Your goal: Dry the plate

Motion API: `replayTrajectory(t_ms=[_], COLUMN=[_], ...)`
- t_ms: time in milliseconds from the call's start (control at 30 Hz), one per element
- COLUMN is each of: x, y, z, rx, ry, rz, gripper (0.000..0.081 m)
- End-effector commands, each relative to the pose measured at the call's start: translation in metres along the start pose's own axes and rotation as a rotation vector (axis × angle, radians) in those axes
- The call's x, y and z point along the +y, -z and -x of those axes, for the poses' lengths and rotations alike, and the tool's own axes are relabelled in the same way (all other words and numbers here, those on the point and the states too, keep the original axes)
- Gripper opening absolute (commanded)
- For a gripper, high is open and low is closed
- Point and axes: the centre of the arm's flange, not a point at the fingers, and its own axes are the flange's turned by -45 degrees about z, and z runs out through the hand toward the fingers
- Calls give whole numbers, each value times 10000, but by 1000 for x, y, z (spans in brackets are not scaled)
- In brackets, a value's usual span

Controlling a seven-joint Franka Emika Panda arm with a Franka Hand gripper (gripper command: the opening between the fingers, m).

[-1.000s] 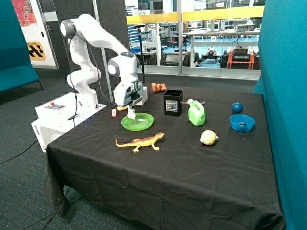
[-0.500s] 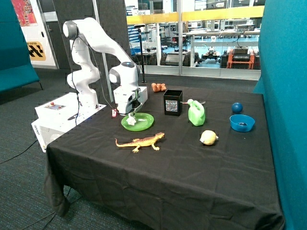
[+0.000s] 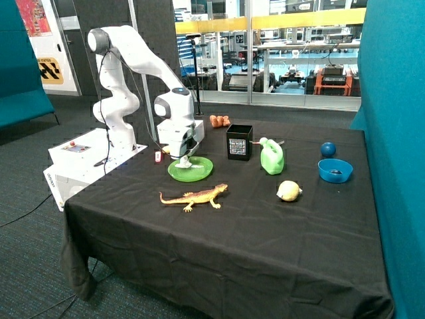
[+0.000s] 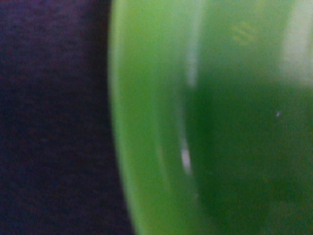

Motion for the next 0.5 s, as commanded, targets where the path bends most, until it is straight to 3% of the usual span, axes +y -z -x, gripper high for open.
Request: replayTrajectory(t_ms=[0, 467], x=[-16, 8], y=[-4, 2], z=[-15, -62], rx=[11, 12], ry=[215, -125], rz=[47, 47], gripper=[0, 0])
